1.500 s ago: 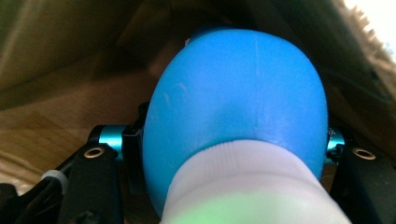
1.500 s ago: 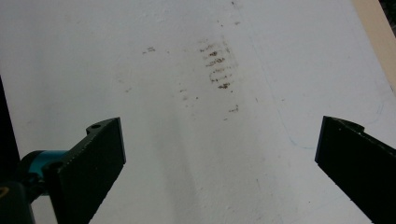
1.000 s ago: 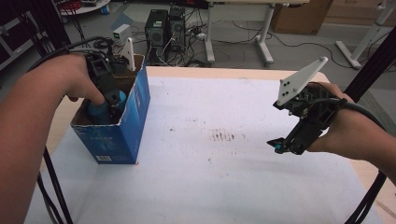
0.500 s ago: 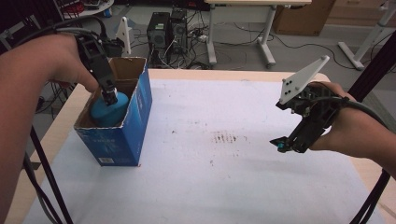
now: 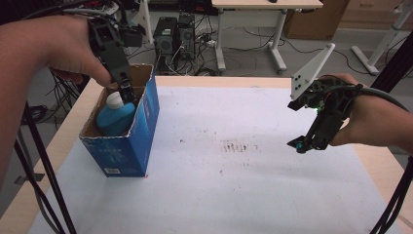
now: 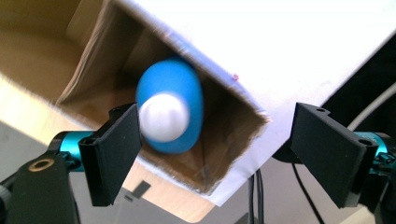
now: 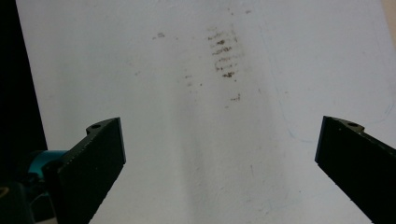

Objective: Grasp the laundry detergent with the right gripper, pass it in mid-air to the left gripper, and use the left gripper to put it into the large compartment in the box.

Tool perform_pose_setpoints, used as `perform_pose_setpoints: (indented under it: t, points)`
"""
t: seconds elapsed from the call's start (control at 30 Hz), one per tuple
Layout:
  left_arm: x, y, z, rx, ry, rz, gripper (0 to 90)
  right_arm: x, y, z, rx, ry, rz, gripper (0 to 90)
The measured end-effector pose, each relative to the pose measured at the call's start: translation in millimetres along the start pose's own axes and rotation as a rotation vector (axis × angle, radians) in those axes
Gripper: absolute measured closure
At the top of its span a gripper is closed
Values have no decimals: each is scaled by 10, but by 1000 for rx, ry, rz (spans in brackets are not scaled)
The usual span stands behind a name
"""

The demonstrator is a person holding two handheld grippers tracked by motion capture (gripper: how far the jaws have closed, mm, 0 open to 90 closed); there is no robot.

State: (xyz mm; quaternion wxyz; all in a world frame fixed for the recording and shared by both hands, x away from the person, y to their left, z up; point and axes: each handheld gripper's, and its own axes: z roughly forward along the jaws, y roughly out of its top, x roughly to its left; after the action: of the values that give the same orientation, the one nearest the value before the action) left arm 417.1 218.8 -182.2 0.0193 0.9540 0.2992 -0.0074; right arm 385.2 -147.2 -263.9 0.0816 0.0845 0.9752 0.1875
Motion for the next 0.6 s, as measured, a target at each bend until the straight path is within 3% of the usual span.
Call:
perform_pose_setpoints:
  t: [0.03,0.07,0.23,0.4,0.6]
  points:
    - [0,0,0,0,0,0,169,0,0,0,0,0,0,6]
    - [-100,83,-7,-11,-16,69,169,-17,9,-3,13,7,-4,6]
    - [-295,266,43,0,-47,199,146,-107,58,-18,102,48,-13,6]
    - [-410,416,117,22,-62,269,111,-159,64,-17,155,61,-14,6]
    - [-477,550,213,38,-71,322,72,-181,53,38,194,79,-25,6]
